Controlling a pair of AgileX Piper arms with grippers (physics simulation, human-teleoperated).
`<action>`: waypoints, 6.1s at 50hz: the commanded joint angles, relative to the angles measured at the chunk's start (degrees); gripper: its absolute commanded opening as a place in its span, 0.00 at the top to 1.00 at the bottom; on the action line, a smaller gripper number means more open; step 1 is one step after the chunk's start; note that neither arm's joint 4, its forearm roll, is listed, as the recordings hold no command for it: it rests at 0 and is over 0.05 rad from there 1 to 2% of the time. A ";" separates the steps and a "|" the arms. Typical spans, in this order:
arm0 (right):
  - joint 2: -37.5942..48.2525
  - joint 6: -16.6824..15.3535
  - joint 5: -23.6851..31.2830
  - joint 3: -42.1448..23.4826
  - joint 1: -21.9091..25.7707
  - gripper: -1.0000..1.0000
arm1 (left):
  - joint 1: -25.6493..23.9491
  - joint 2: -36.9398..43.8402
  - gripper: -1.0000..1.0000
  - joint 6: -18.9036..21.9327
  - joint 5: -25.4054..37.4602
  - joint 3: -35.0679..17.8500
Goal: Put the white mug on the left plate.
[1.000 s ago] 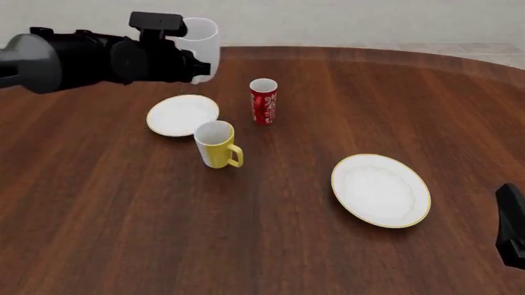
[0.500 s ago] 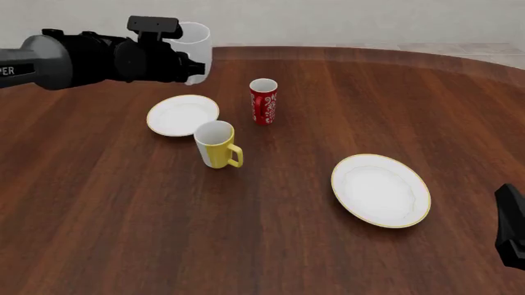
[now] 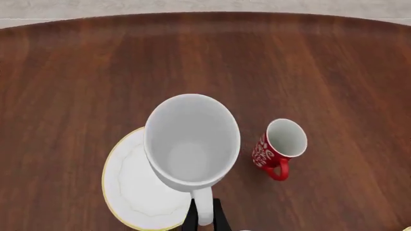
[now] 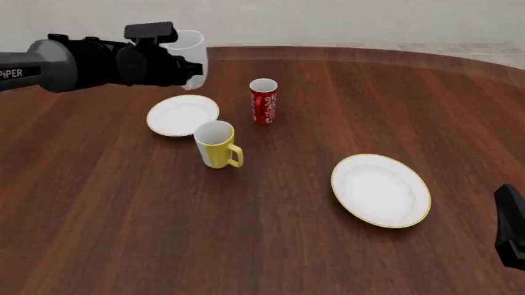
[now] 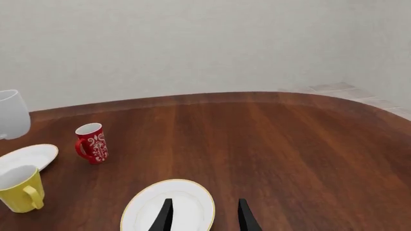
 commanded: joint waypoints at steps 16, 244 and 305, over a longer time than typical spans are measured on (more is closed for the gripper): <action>0.00 0.05 0.01 0.00 -0.10 0.00 | 0.71 -0.34 1.00 -3.96 -0.57 0.78; 0.00 0.20 0.33 0.00 -0.86 0.00 | 3.65 11.46 1.00 4.88 -1.23 -0.72; 0.00 0.72 0.01 0.00 -1.39 0.00 | 3.60 12.08 1.00 6.89 -0.91 -0.38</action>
